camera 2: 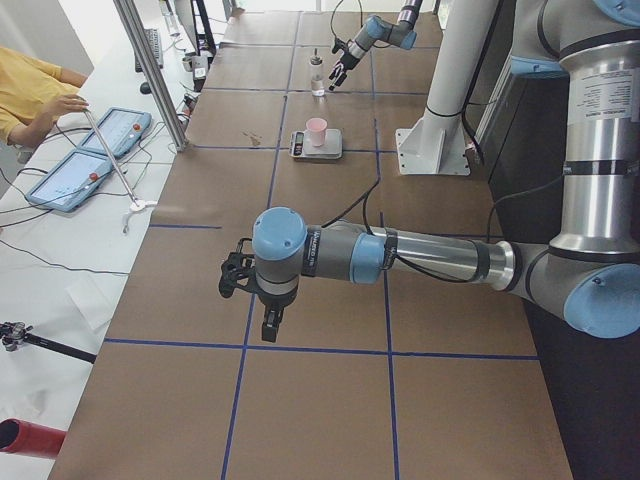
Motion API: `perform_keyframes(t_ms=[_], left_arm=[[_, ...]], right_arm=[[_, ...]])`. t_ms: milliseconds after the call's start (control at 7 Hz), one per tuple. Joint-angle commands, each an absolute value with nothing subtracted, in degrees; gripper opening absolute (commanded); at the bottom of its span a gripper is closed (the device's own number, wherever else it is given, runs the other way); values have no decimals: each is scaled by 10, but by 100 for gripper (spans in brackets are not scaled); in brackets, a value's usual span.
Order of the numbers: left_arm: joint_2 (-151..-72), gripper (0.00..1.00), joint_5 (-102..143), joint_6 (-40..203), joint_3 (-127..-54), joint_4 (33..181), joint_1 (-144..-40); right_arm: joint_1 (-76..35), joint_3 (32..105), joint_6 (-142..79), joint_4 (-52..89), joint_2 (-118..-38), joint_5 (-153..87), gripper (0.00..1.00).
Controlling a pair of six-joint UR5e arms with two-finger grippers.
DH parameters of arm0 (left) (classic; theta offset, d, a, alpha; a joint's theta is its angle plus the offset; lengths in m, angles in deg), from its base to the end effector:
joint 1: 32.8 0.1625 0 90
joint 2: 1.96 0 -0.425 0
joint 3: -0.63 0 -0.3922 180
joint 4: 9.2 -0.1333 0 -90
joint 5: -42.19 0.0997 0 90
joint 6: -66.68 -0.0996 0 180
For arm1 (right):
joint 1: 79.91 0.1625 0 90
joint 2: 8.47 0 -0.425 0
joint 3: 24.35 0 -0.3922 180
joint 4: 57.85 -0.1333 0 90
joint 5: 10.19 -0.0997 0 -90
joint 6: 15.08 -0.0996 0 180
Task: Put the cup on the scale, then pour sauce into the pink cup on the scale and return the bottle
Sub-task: 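Reach the right gripper to the glass sauce bottle and grasp it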
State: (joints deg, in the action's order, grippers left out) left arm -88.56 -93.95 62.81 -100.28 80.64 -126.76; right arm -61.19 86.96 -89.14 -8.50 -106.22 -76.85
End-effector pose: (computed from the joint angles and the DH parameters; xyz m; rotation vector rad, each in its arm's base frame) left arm -0.0939 -0.4660 0.5912 0.1759 0.7940 0.0502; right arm -0.3768 -0.3101 0.4643 0.6376 -0.7789 0.2370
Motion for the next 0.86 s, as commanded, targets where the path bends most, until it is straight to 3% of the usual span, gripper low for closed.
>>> perform_keyframes(t_ms=[0,714], left_arm=[[-885,100,-940,628,-1003,806,-1268],[-884,100,-940,626,-1001,806,-1268]], right_arm=[[-612,864,-871,-87,-1057,-730,100],[-610,856,-843,-87,-1055,-677,100]])
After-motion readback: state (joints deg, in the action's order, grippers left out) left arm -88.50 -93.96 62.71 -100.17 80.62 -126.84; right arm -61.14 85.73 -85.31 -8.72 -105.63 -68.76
